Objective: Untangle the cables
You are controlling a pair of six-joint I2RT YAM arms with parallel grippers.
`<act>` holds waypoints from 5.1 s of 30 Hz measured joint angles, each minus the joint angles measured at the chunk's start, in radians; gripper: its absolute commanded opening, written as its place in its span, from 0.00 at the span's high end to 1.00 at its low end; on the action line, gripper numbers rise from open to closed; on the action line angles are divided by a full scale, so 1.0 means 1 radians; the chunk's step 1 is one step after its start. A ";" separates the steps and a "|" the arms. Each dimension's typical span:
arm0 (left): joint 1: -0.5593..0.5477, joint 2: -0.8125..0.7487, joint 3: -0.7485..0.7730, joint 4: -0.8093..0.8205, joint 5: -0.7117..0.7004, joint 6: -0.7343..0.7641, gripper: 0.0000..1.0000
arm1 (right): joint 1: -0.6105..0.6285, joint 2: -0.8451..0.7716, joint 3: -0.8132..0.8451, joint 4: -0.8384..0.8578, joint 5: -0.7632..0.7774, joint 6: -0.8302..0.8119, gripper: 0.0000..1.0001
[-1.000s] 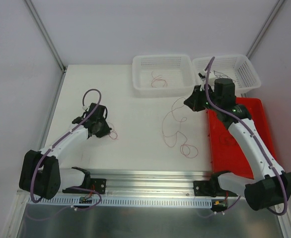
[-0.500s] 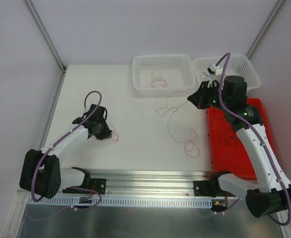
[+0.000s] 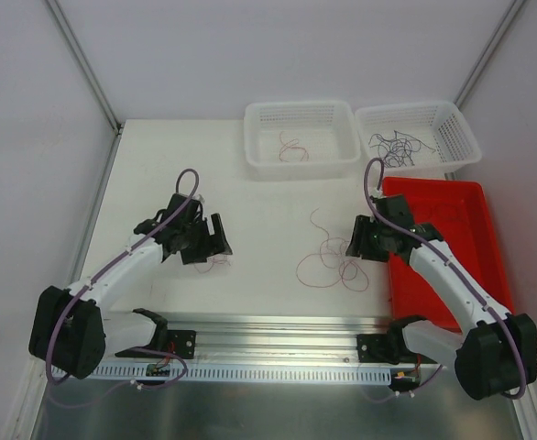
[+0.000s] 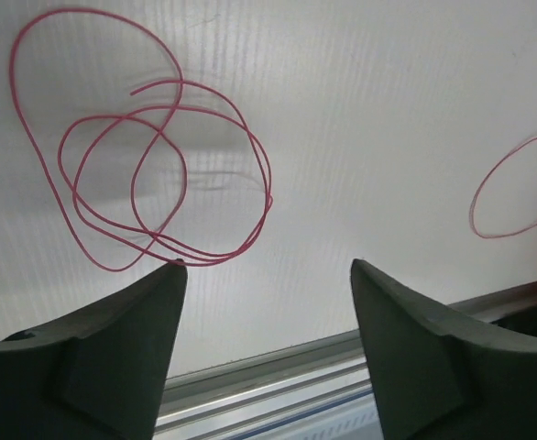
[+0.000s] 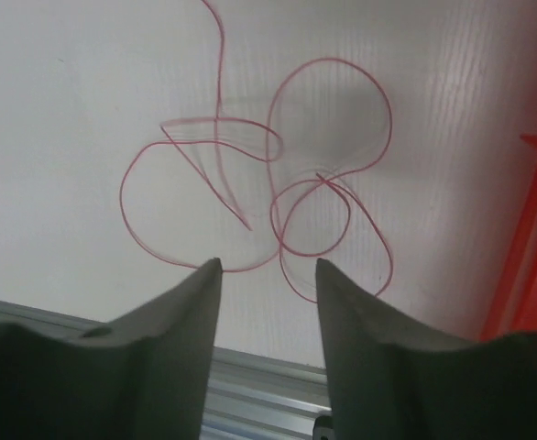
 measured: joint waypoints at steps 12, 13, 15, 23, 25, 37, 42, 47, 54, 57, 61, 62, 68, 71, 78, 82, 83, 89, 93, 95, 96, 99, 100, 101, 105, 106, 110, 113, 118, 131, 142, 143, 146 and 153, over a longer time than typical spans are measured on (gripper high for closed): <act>0.001 -0.194 0.105 -0.003 0.027 0.112 0.01 | 0.121 0.089 -0.044 0.007 0.222 0.172 0.06; 0.001 -0.205 0.108 -0.003 0.019 0.124 0.01 | 0.137 0.109 -0.044 0.008 0.236 0.183 0.05; 0.003 -0.229 0.109 -0.006 -0.008 0.156 0.01 | 0.174 0.167 -0.044 0.010 0.269 0.214 0.05; 0.016 -0.270 0.106 -0.011 -0.155 0.266 0.01 | 0.198 0.305 -0.036 0.067 0.307 0.306 0.11; 0.016 -0.277 0.094 -0.007 -0.196 0.288 0.01 | 0.198 0.337 -0.028 0.084 0.308 0.321 0.12; 0.019 -0.266 0.032 -0.002 -0.299 0.342 0.01 | 0.200 0.373 -0.005 0.069 0.351 0.354 0.77; 0.023 -0.258 0.032 0.002 -0.323 0.345 0.01 | 0.200 0.383 0.006 0.077 0.352 0.354 0.99; 0.023 -0.256 0.031 0.002 -0.336 0.345 0.01 | 0.218 0.372 0.071 0.060 0.358 0.312 0.99; 0.023 -0.243 0.031 0.002 -0.337 0.345 0.01 | 0.225 0.274 0.435 -0.028 0.383 0.162 0.99; 0.029 -0.243 0.031 0.002 -0.337 0.345 0.01 | 0.225 0.269 0.665 -0.047 0.378 0.083 0.99; 0.030 -0.243 0.031 0.002 -0.338 0.345 0.01 | 0.224 0.283 0.935 -0.044 0.351 -0.015 0.99; 0.030 -0.242 0.031 0.002 -0.338 0.345 0.01 | 0.222 0.300 1.007 -0.040 0.339 -0.042 0.99; 0.036 -0.235 0.031 0.002 -0.338 0.345 0.01 | 0.188 0.435 1.210 0.071 0.245 -0.176 0.99; 0.036 -0.234 0.031 0.002 -0.337 0.345 0.01 | 0.147 0.542 1.218 0.133 0.174 -0.219 0.99; 0.036 -0.200 0.031 0.003 -0.337 0.345 0.01 | 0.080 0.874 1.301 0.208 0.090 -0.279 0.75; 0.036 -0.182 0.031 0.002 -0.337 0.345 0.01 | 0.060 1.007 1.341 0.218 0.090 -0.286 0.37; 0.036 -0.179 0.031 0.002 -0.337 0.345 0.01 | 0.055 1.029 1.344 0.217 0.090 -0.291 0.30; 0.043 -0.169 0.031 0.002 -0.334 0.345 0.01 | 0.042 1.028 1.306 0.208 0.090 -0.296 0.26; 0.049 -0.169 0.031 0.002 -0.330 0.345 0.01 | 0.042 0.878 1.120 0.203 0.089 -0.280 0.27; 0.052 -0.169 0.031 0.003 -0.330 0.345 0.01 | 0.042 0.791 1.027 0.195 0.087 -0.255 0.27; 0.056 -0.169 0.031 0.002 -0.329 0.345 0.01 | 0.043 0.755 0.991 0.188 0.086 -0.243 0.27; 0.056 -0.170 0.031 0.003 -0.328 0.344 0.01 | 0.043 0.646 0.886 0.173 0.080 -0.183 0.28; 0.056 -0.170 0.031 0.003 -0.328 0.344 0.01 | 0.043 0.615 0.849 0.172 0.076 -0.158 0.28; 0.056 -0.171 0.031 0.003 -0.328 0.344 0.01 | 0.043 0.591 0.813 0.172 0.070 -0.132 0.29; 0.058 -0.174 0.031 0.003 -0.328 0.344 0.01 | 0.061 0.543 0.643 0.199 0.072 -0.035 0.32; 0.061 -0.176 0.031 0.003 -0.327 0.344 0.01 | 0.069 0.544 0.610 0.200 0.078 -0.019 0.32; 0.069 -0.186 0.031 0.003 -0.328 0.344 0.01 | 0.117 0.579 0.504 0.200 0.093 0.057 0.37; 0.069 -0.187 0.031 0.003 -0.328 0.344 0.01 | 0.146 0.621 0.489 0.214 0.097 0.099 0.41; 0.077 -0.187 0.031 0.002 -0.328 0.344 0.01 | 0.170 0.697 0.486 0.261 0.119 0.150 0.45; 0.101 -0.187 0.031 0.003 -0.298 0.343 0.01 | 0.171 0.821 0.488 0.336 0.230 0.180 0.97; 0.109 -0.185 0.031 0.003 -0.287 0.342 0.01 | 0.171 0.696 0.655 0.257 0.312 0.006 0.99; 0.113 -0.183 0.031 0.003 -0.286 0.341 0.01 | 0.171 0.684 0.693 0.260 0.318 -0.014 0.99; 0.114 -0.177 0.031 0.003 -0.282 0.341 0.01 | 0.167 0.658 0.859 0.276 0.335 -0.094 0.99; 0.114 -0.167 0.031 0.003 -0.282 0.341 0.01 | 0.142 0.642 1.094 0.414 0.356 -0.216 0.99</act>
